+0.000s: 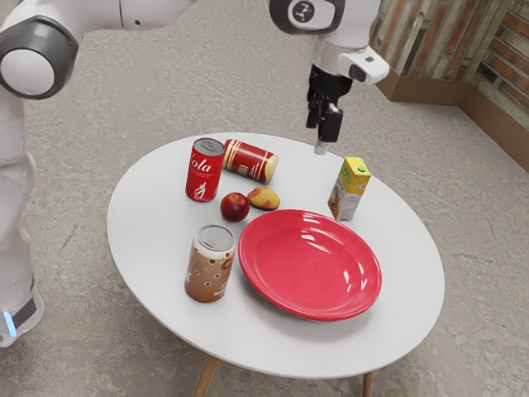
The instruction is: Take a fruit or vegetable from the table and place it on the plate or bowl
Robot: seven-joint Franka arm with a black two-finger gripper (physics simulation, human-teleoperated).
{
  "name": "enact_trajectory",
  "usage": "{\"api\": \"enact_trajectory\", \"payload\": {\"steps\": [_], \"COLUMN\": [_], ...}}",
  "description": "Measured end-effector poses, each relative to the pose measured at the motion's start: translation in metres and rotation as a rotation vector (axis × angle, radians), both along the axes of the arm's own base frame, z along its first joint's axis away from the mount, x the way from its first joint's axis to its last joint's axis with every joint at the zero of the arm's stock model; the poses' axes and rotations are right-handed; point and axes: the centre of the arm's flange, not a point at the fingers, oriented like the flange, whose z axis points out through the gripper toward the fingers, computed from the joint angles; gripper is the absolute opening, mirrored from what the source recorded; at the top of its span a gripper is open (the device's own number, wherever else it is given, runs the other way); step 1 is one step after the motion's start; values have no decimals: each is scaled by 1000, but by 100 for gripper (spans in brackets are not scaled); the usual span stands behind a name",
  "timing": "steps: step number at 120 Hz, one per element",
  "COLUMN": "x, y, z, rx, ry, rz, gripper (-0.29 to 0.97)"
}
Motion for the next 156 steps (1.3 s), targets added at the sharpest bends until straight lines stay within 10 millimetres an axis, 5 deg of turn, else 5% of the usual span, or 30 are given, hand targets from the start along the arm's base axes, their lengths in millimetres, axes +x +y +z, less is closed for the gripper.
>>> {"api": "enact_trajectory", "payload": {"steps": [35, 49, 57, 64, 80, 88, 122, 156], "x": [3, -3, 2, 5, 5, 5, 6, -15], "y": [31, 34, 42, 67, 158, 180, 197, 192], "z": [0, 27, 20, 15, 1, -7, -20, -97], "rx": [-4, -3, 4, 8, 11, 12, 16, 45], "ry": [3, -37, -14, 3, 41, 58, 83, 81], "rz": [50, 53, 72, 120, 284, 322, 350, 230], "gripper": [68, 68, 68, 68, 68, 68, 68, 68]}}
